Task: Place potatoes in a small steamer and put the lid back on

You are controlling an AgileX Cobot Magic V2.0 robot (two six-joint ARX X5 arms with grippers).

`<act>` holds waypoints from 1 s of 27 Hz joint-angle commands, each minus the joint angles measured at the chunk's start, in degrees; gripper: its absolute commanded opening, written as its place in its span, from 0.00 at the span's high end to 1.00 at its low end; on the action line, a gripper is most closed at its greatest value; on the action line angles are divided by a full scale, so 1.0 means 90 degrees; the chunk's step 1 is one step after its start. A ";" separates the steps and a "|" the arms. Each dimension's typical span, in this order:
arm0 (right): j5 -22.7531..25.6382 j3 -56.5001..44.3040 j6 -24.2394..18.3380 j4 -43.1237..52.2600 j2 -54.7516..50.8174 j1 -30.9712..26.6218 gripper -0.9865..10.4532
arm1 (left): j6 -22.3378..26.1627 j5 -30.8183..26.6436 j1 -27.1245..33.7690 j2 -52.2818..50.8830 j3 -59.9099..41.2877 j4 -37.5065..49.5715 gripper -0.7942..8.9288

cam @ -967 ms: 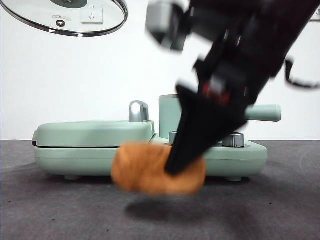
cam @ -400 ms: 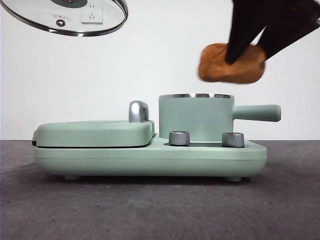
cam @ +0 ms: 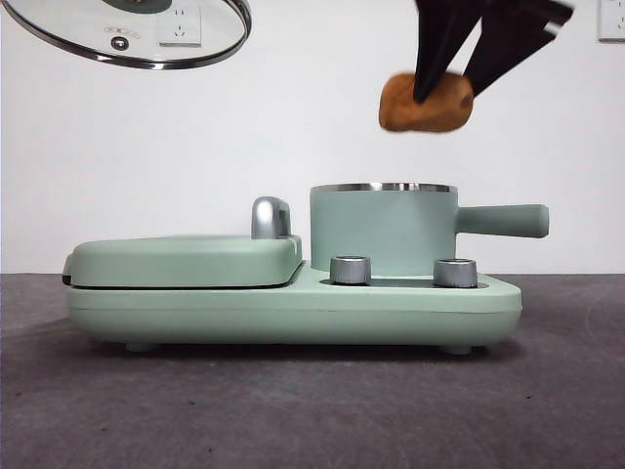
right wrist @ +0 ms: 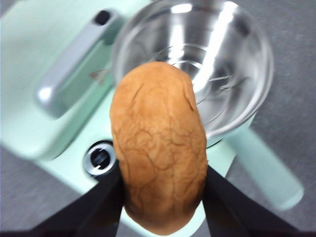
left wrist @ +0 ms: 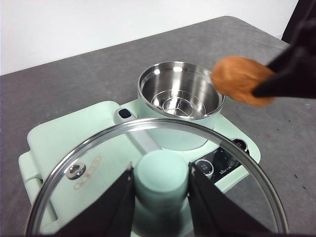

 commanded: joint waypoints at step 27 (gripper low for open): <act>-0.0168 0.1613 -0.0588 0.0923 0.3036 -0.0534 0.78 | -0.0109 -0.0007 -0.0029 -0.0010 0.0143 0.0253 0.91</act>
